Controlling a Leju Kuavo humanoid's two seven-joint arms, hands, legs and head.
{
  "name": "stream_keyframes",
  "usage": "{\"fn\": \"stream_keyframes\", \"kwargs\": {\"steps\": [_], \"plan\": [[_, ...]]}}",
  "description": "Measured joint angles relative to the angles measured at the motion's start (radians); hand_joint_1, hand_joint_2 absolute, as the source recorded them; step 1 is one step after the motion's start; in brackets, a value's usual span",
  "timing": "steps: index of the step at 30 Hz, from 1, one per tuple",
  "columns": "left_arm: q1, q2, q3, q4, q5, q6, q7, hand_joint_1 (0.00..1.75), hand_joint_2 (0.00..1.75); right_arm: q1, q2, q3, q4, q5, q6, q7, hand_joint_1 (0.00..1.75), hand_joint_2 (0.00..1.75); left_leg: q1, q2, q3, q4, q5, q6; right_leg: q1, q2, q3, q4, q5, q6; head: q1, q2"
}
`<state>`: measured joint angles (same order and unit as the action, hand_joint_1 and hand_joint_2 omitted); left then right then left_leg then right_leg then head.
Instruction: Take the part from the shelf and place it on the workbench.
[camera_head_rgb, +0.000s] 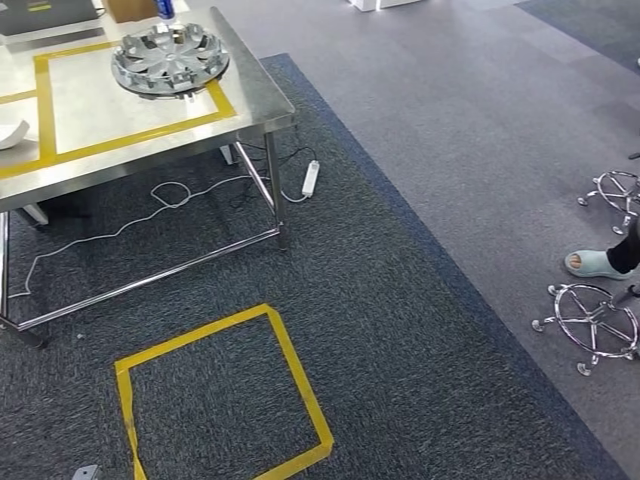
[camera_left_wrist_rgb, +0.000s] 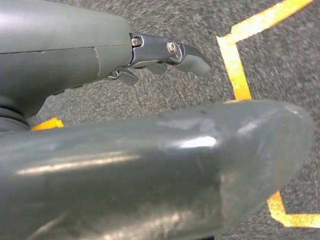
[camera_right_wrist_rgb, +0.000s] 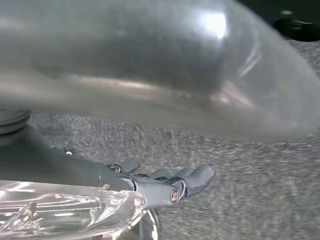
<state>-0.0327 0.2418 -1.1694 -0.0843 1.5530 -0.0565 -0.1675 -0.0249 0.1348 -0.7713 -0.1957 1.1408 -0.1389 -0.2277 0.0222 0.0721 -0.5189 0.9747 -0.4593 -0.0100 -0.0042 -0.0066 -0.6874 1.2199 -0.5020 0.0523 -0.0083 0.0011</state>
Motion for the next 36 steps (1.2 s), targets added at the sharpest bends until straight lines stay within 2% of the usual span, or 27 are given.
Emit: {"fn": "stream_keyframes", "kwargs": {"steps": [2,3,4,6,7,9,10,11,12,13,14,15,17,19,21,22,23,25,26,27,28,29,30,32,33,34,36], "plan": [[-0.001,-0.001,-0.002,0.0,0.0,0.0,0.0,0.0,0.0,-0.003,-0.001,0.0,0.0,0.001,-0.003,0.0,0.0,0.0,-0.004,0.023,0.005,0.001,-0.004,-0.01,0.002,-0.045,0.084,-0.141,0.045,-0.006,0.001,0.0],[-0.001,0.0,-0.002,0.0,0.0,-0.001,0.0,0.0,0.0,-0.005,-0.001,0.0,0.0,0.001,-0.004,0.0,0.0,0.0,-0.006,0.033,0.008,0.002,-0.006,-0.017,0.003,-0.06,0.108,-0.182,0.056,-0.011,0.0,0.0],[-0.002,0.0,-0.003,0.0,0.0,-0.001,0.0,0.0,0.0,-0.006,-0.001,0.0,0.0,0.001,-0.005,0.001,0.0,0.0,-0.009,0.043,0.01,0.002,-0.006,-0.024,0.005,-0.066,0.114,-0.197,0.058,-0.018,0.0,0.0],[-0.007,0.001,-0.004,0.0,0.0,-0.002,0.0,0.0,0.0,-0.005,-0.001,0.0,0.0,0.001,-0.005,0.004,0.0,0.0,-0.008,0.06,0.012,0.001,-0.006,-0.037,0.007,-0.04,0.105,-0.196,0.062,-0.033,0.0,0.0],[-0.009,0.001,-0.006,-0.001,-0.001,-0.002,0.001,0.0,0.0,-0.003,-0.001,0.0,0.0,0.001,-0.006,0.005,0.0,0.0,-0.006,0.049,0.01,0.005,-0.013,-0.043,0.006,-0.029,0.102,-0.197,0.064,-0.04,-0.001,0.0],[-0.01,0.001,-0.01,-0.001,-0.002,-0.004,0.002,0.0,0.0,-0.005,-0.002,0.0,0.0,0.001,-0.006,0.005,0.0,0.0,-0.002,-0.006,-0.017,0.064,-0.057,-0.049,0.004,-0.005,0.1,-0.2,0.071,-0.053,-0.003,0.0],[-0.009,0.001,-0.012,-0.001,-0.003,-0.004,0.003,0.0,0.0,-0.007,-0.003,0.0,0.0,0.0,-0.007,0.004,0.0,0.0,-0.002,-0.038,-0.045,0.125,-0.091,-0.05,0.004,0.008,0.097,-0.201,0.073,-0.057,-0.004,0.0],[-0.005,0.0,-0.014,-0.001,-0.002,-0.004,0.004,0.0,0.0,-0.009,-0.003,0.0,0.0,0.0,-0.006,0.003,0.0,0.0,-0.004,-0.055,-0.081,0.198,-0.125,-0.048,0.004,0.022,0.095,-0.2,0.074,-0.06,-0.005,0.0],[-0.003,0.0,-0.016,-0.001,-0.002,-0.003,0.005,0.0,0.0,-0.009,-0.003,0.0,0.0,0.0,-0.006,0.002,0.0,0.0,-0.005,-0.064,-0.113,0.26,-0.147,-0.047,0.005,0.037,0.093,-0.2,0.076,-0.063,-0.005,0.0],[-0.001,-0.001,-0.017,-0.001,-0.001,-0.002,0.007,0.0,0.0,-0.007,-0.003,0.0,0.0,0.0,-0.006,0.002,0.0,0.0,-0.006,-0.067,-0.133,0.294,-0.148,-0.045,0.006,0.053,0.092,-0.2,0.077,-0.064,-0.006,0.0],[-0.001,-0.002,-0.018,-0.001,-0.001,-0.002,0.007,0.0,0.0,-0.005,-0.003,0.0,0.0,0.0,-0.005,0.002,0.0,0.0,-0.007,-0.07,-0.134,0.288,-0.129,-0.043,0.007,0.069,0.092,-0.2,0.078,-0.063,-0.005,0.0],[-0.001,-0.002,-0.019,-0.001,0.0,-0.002,0.008,0.0,0.0,-0.004,-0.004,0.0,0.0,0.0,-0.005,0.002,0.0,0.0,-0.006,-0.074,-0.117,0.245,-0.094,-0.041,0.007,0.084,0.092,-0.2,0.08,-0.062,-0.005,0.0],[-0.002,-0.002,-0.02,-0.001,0.0,-0.002,0.008,0.0,0.0,-0.005,-0.004,0.0,0.0,0.0,-0.004,0.002,0.0,0.0,-0.003,-0.114,-0.053,0.107,-0.026,-0.034,0.008,0.114,0.089,-0.196,0.082,-0.055,-0.006,0.0],[-0.003,-0.001,-0.02,-0.001,-0.001,-0.001,0.009,0.0,0.0,-0.006,-0.004,0.0,0.0,0.002,-0.004,0.001,0.0,0.0,0.0,-0.148,-0.017,0.023,-0.005,-0.03,0.009,0.141,0.081,-0.193,0.085,-0.045,-0.005,0.0],[-0.006,-0.002,-0.022,-0.001,-0.002,0.0,0.01,0.0,0.0,-0.003,-0.004,0.0,0.0,0.006,-0.003,0.003,0.0,0.0,-0.001,-0.136,-0.014,0.012,-0.006,-0.024,0.006,0.162,0.07,-0.195,0.091,-0.033,-0.005,0.0],[-0.008,-0.002,-0.023,-0.002,-0.003,0.0,0.01,0.0,0.0,0.001,-0.005,0.0,0.0,0.009,-0.002,0.004,0.0,0.0,-0.001,-0.124,-0.013,0.01,-0.004,-0.018,0.006,0.15,0.065,-0.192,0.09,-0.028,-0.005,0.0],[-0.009,-0.003,-0.024,-0.002,-0.004,0.0,0.01,0.0,0.0,0.003,-0.006,0.0,0.0,0.011,0.001,0.005,0.0,0.0,0.0,-0.112,-0.012,0.008,-0.001,-0.012,0.007,0.123,0.056,-0.176,0.078,-0.023,-0.001,0.0],[-0.008,-0.002,-0.025,-0.002,-0.003,-0.002,0.01,0.0,0.0,0.002,-0.007,0.0,0.0,0.013,0.008,0.003,0.0,0.0,0.001,-0.084,-0.01,0.006,0.0,-0.002,0.008,0.047,0.013,-0.083,0.021,-0.014,0.007,0.0],[-0.006,-0.002,-0.025,-0.002,-0.002,-0.003,0.011,0.0,0.0,-0.001,-0.007,0.0,0.0,0.013,0.012,0.002,0.0,0.0,0.0,-0.068,-0.01,0.006,-0.001,0.0,0.006,0.026,-0.02,-0.013,-0.016,-0.009,0.01,0.0],[-0.004,-0.002,-0.025,-0.002,0.0,-0.004,0.012,0.0,0.0,-0.004,-0.007,0.0,0.0,0.012,0.016,0.0,0.0,0.0,0.0,-0.052,-0.009,0.006,-0.002,0.001,0.003,0.017,-0.05,0.05,-0.043,-0.005,0.01,0.0],[-0.003,-0.003,-0.025,-0.002,0.001,-0.005,0.013,0.0,0.0,-0.004,-0.007,0.0,0.0,0.011,0.019,-0.001,0.0,0.0,0.0,-0.037,-0.009,0.006,-0.003,0.0,0.001,0.014,-0.067,0.089,-0.054,-0.003,0.01,0.0],[-0.003,-0.003,-0.025,-0.002,0.002,-0.006,0.014,0.0,0.0,-0.003,-0.007,0.0,0.0,0.009,0.02,-0.002,0.0,0.0,0.0,-0.023,-0.007,0.006,-0.005,-0.002,-0.001,0.012,-0.063,0.088,-0.045,-0.001,0.01,0.0],[-0.004,-0.004,-0.025,-0.002,0.004,-0.006,0.014,0.0,0.0,-0.002,-0.008,0.0,0.0,0.009,0.021,-0.002,0.0,0.0,0.001,-0.01,-0.004,0.006,-0.007,-0.005,-0.003,0.007,-0.037,0.046,-0.02,0.0,0.01,0.0],[-0.005,-0.004,-0.025,-0.002,0.005,-0.006,0.014,0.0,0.0,-0.003,-0.008,0.0,0.0,0.008,0.021,-0.002,0.0,0.0,0.001,0.015,0.006,0.007,-0.015,-0.016,-0.003,-0.03,0.045,-0.095,0.038,0.001,0.011,0.0],[-0.005,-0.003,-0.025,-0.002,0.004,-0.006,0.014,0.0,0.0,-0.004,-0.009,0.0,0.0,0.007,0.022,-0.003,0.0,0.0,-0.001,0.025,0.011,0.007,-0.019,-0.023,-0.002,-0.045,0.075,-0.148,0.055,-0.003,0.01,0.0],[-0.006,-0.001,-0.025,-0.002,0.003,-0.006,0.014,0.0,0.0,-0.006,-0.009,0.0,0.0,0.007,0.022,-0.003,0.0,0.0,-0.003,0.035,0.016,0.007,-0.022,-0.029,-0.001,-0.054,0.091,-0.176,0.061,-0.009,0.009,0.0],[-0.01,0.0,-0.025,-0.002,0.003,-0.006,0.014,0.0,0.0,-0.006,-0.009,0.0,0.0,0.007,0.024,-0.005,0.0,0.0,-0.004,0.052,0.023,0.002,-0.022,-0.041,0.002,-0.036,0.088,-0.181,0.062,-0.027,0.008,0.0]]}}
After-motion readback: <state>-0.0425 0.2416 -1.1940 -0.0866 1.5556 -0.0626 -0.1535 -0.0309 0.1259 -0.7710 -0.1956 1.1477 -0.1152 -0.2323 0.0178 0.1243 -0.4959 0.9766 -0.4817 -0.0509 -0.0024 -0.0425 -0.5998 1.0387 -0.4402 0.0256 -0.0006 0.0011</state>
